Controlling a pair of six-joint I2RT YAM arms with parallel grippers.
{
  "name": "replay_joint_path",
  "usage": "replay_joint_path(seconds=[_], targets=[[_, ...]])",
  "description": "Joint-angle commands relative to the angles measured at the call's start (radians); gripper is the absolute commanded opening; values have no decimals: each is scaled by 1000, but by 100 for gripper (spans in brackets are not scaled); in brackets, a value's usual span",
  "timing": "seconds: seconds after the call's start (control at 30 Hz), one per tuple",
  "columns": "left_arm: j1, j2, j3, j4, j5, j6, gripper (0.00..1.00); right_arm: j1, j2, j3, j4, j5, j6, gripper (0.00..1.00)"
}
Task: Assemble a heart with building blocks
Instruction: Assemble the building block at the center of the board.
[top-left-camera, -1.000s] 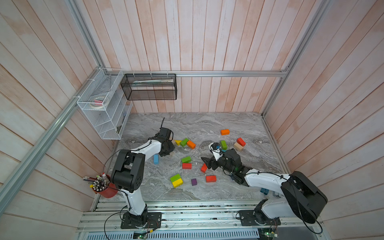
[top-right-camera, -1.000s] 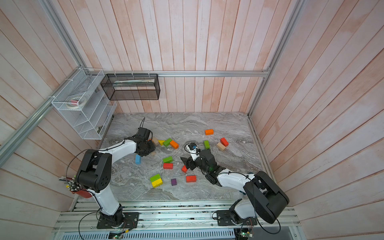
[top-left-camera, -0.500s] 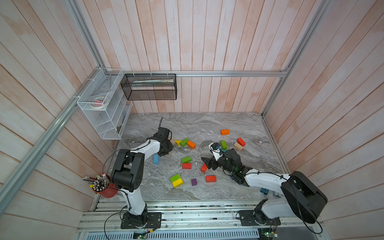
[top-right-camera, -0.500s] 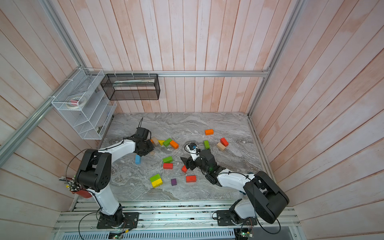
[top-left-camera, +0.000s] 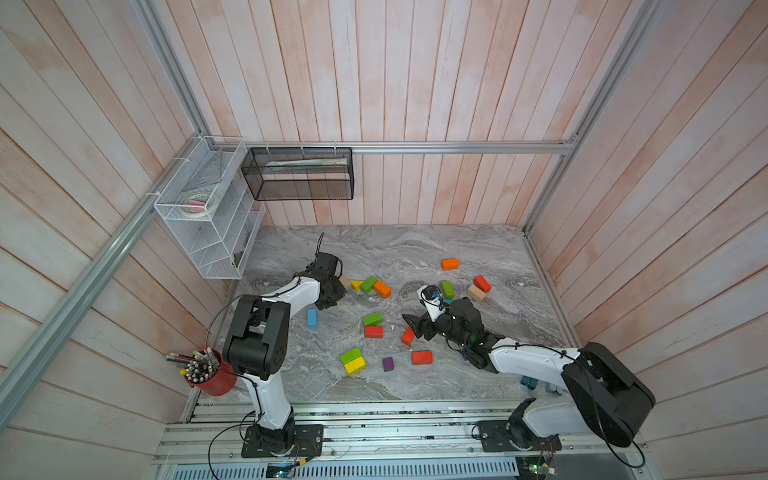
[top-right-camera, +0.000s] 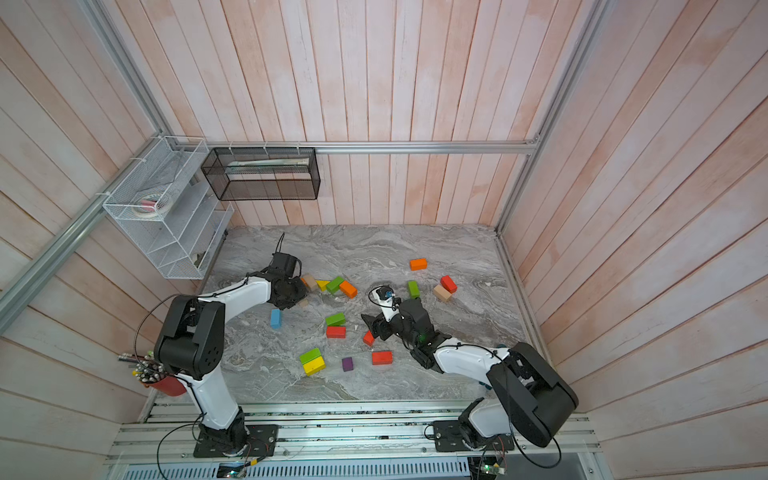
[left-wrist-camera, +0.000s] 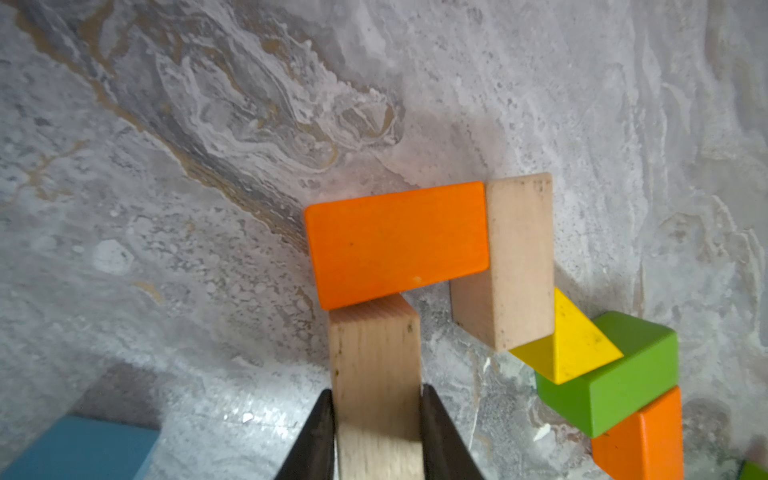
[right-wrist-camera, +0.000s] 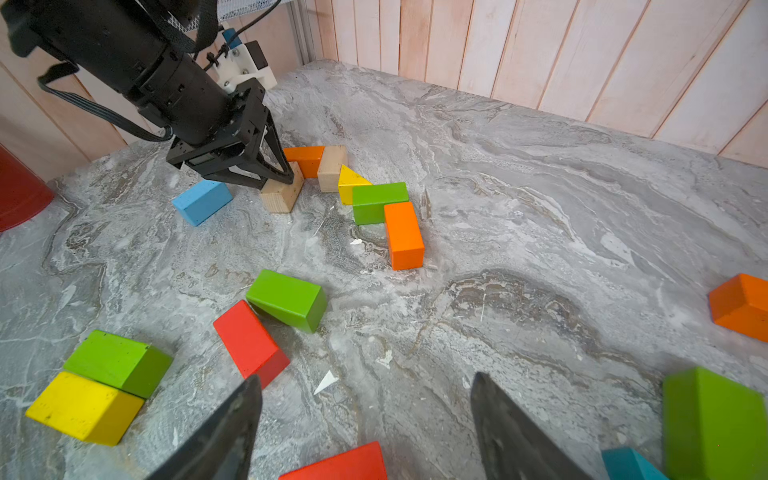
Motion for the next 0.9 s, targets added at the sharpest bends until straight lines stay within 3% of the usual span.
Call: replay_joint_path(seconds=[0.0, 0.2, 0.87], targets=[[8, 33, 16, -5, -24, 6, 32, 5, 11, 18, -7, 13, -3, 79], [10, 32, 13, -8, -27, 9, 32, 5, 13, 18, -8, 15, -5, 79], [6, -17, 13, -3, 1, 13, 48, 5, 6, 18, -10, 14, -4, 79]])
